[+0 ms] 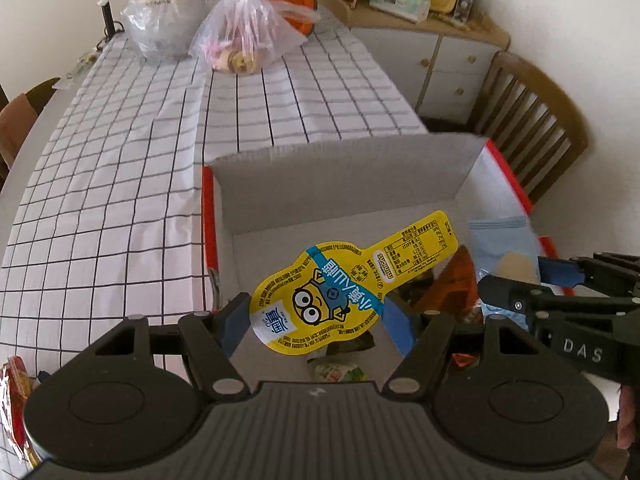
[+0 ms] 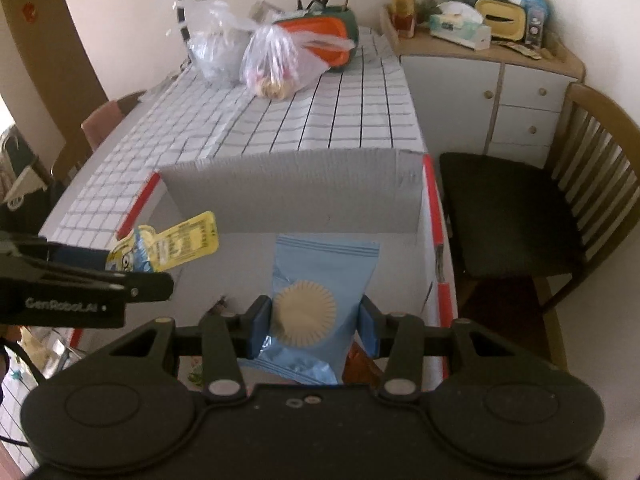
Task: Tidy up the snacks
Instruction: 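Carry the blue cookie pack and Minion pack over the red box with both tools, then open both tools to drop the blue pack and Minion pack into the box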
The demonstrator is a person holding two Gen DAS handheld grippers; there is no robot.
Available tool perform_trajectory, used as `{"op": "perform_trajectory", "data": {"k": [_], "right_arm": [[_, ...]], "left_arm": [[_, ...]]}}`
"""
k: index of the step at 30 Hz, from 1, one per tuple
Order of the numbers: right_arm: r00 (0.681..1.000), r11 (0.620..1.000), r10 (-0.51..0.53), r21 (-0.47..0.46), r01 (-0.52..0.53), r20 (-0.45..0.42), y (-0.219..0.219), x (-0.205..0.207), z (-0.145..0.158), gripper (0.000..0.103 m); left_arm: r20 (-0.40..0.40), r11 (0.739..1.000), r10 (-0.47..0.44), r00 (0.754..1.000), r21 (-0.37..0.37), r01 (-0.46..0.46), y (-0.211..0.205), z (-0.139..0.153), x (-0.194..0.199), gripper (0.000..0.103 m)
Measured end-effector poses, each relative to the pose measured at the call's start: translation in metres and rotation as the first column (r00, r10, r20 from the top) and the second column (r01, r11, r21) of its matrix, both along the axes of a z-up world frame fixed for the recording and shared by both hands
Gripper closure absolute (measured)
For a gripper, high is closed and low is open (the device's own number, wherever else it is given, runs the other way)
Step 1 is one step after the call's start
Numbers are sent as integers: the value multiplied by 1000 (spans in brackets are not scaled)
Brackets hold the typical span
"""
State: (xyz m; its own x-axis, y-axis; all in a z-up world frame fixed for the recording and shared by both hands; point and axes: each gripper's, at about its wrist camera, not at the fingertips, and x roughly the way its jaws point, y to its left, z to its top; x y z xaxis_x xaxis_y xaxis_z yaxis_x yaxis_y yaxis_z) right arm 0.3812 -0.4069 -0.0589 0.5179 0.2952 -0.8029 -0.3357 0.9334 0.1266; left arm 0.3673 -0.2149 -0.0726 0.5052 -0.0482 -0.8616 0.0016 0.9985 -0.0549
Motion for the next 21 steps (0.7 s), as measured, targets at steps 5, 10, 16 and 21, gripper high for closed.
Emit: {"op": "perform_trajectory", "data": {"k": [5, 10, 16, 21], "right_arm": [[999, 999, 24, -22, -24, -27, 2, 9, -13, 59], [998, 998, 41, -36, -43, -49, 1, 9, -22, 59], [997, 997, 61, -46, -63, -40, 2, 10, -23, 59], [996, 995, 76, -57, -78, -37, 3, 12, -24, 58]], "left_arm": [[-31, 1000, -6, 1000, 27, 7, -9, -15, 14, 33], [-58, 998, -31, 998, 51, 33, -20, -27, 21, 33], [-109, 996, -31, 994, 79, 40, -29, -46, 28, 32], [-122, 996, -25, 992, 88, 36, -30, -50, 31, 32]]}}
